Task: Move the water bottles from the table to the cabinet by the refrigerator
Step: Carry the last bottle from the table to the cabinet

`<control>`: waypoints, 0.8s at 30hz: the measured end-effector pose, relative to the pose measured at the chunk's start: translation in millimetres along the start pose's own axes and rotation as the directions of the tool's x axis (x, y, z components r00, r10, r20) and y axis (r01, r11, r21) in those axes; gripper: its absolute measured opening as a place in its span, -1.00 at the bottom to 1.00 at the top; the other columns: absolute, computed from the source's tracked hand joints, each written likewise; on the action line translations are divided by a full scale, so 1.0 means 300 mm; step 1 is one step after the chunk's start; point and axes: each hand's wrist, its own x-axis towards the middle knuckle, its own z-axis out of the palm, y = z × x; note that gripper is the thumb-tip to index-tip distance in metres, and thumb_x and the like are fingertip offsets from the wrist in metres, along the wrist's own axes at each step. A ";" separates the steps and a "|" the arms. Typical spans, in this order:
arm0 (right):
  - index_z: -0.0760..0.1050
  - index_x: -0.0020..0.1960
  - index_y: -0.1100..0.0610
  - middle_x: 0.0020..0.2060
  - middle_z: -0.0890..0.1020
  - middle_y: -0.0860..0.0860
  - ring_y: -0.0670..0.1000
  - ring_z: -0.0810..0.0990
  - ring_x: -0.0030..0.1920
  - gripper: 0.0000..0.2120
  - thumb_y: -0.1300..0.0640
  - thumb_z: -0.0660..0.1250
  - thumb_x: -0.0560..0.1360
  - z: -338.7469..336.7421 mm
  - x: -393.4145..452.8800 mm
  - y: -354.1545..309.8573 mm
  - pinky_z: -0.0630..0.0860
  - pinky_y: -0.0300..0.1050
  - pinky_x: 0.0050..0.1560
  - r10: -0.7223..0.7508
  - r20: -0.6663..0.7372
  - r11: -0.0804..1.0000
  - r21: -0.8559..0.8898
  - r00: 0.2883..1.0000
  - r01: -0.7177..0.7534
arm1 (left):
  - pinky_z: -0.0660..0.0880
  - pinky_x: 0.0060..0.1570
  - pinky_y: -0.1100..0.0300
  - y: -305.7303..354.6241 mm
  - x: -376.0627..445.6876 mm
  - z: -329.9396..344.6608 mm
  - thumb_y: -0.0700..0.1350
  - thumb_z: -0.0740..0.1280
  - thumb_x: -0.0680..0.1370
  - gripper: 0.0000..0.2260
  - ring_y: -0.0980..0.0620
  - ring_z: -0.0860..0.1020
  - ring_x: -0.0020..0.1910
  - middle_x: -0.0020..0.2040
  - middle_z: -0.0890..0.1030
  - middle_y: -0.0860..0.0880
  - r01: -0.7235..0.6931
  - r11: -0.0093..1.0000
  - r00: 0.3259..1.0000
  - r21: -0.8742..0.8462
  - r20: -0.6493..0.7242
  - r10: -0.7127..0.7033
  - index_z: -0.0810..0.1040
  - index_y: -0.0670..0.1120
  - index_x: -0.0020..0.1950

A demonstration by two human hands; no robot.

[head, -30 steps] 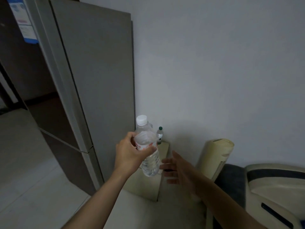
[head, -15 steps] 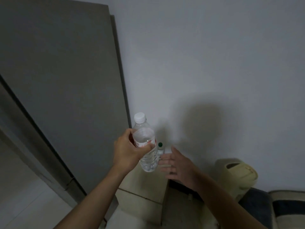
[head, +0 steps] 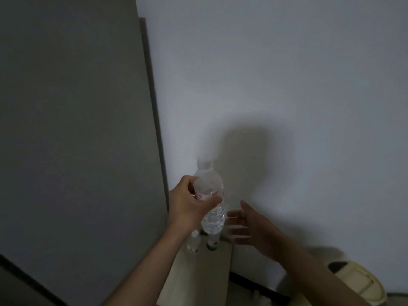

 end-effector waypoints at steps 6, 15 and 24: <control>0.54 0.23 0.17 0.15 0.65 0.15 0.19 0.61 0.16 -0.43 -0.27 0.05 0.61 0.039 0.130 -0.130 0.52 0.10 0.18 0.009 -0.058 0.999 -0.043 0.998 -0.012 | 0.59 -0.22 0.35 -0.079 0.184 -0.006 0.31 0.56 0.13 -0.49 0.30 0.61 -0.13 -0.11 0.62 0.26 -0.007 1.000 1.000 -0.029 -0.021 0.007 0.48 0.21 -0.04; 0.56 0.21 0.13 0.03 0.70 0.04 0.04 0.66 0.00 -0.45 -0.25 0.01 0.63 0.079 0.380 -0.173 0.50 -0.03 0.08 0.032 0.062 0.991 -0.130 0.998 -0.024 | 0.61 -0.18 0.20 -0.205 0.347 -0.016 0.08 0.62 0.15 -0.51 0.09 0.67 -0.15 -0.11 0.70 0.03 0.088 0.996 0.991 -0.007 -0.097 -0.088 0.54 0.03 -0.01; 0.60 0.14 0.07 0.04 0.72 0.03 0.02 0.63 0.00 -0.49 -0.23 0.00 0.65 0.050 0.616 -0.177 0.48 -0.08 0.01 0.076 0.199 0.980 -0.197 0.977 -0.037 | 0.63 -0.22 0.20 -0.280 0.417 0.049 0.00 0.67 0.22 -0.52 0.16 0.67 -0.18 -0.12 0.69 0.10 0.209 0.964 0.952 0.166 -0.258 -0.163 0.56 0.02 0.04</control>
